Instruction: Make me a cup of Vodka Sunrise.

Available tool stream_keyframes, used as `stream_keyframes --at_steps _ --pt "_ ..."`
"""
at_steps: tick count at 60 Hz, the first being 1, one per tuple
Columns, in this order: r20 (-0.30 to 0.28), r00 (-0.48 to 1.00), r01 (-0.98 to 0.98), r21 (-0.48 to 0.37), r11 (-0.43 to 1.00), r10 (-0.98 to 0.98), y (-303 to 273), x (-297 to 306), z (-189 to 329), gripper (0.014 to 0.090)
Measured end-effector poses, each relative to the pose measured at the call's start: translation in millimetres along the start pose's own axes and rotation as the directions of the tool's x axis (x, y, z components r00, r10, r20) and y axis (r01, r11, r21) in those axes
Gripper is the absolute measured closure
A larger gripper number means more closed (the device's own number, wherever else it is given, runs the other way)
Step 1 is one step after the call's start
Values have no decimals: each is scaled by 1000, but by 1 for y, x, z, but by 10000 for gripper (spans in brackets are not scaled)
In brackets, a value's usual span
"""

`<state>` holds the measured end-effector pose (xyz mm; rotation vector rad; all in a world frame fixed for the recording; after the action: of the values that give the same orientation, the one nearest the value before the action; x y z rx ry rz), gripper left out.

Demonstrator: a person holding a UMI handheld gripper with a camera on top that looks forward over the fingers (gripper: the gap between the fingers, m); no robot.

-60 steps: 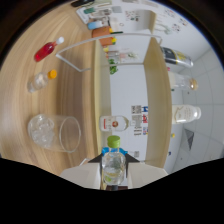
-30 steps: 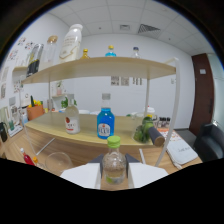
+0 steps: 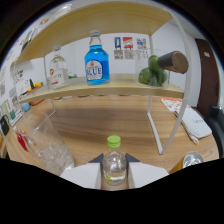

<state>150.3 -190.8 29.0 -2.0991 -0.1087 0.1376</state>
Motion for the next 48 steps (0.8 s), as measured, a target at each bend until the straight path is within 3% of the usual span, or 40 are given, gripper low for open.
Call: stream_keyframes --at_steps 17,22,26,29,38,48 --pt "-32 999 5 -57 998 -7 16 0 -13 653" --pt "-67 998 4 -49 999 -8 10 4 -22 511" --pt "-89 996 -6 -31 999 3 -2 3 -35 315" --pt "-112 994 -14 -20 1000 11 -12 2 -48 235" --pt "-176 984 -31 -2 1000 31 -37 -13 -97 186" --pt "-206 978 -23 -6 1000 21 -46 -53 -144 195"
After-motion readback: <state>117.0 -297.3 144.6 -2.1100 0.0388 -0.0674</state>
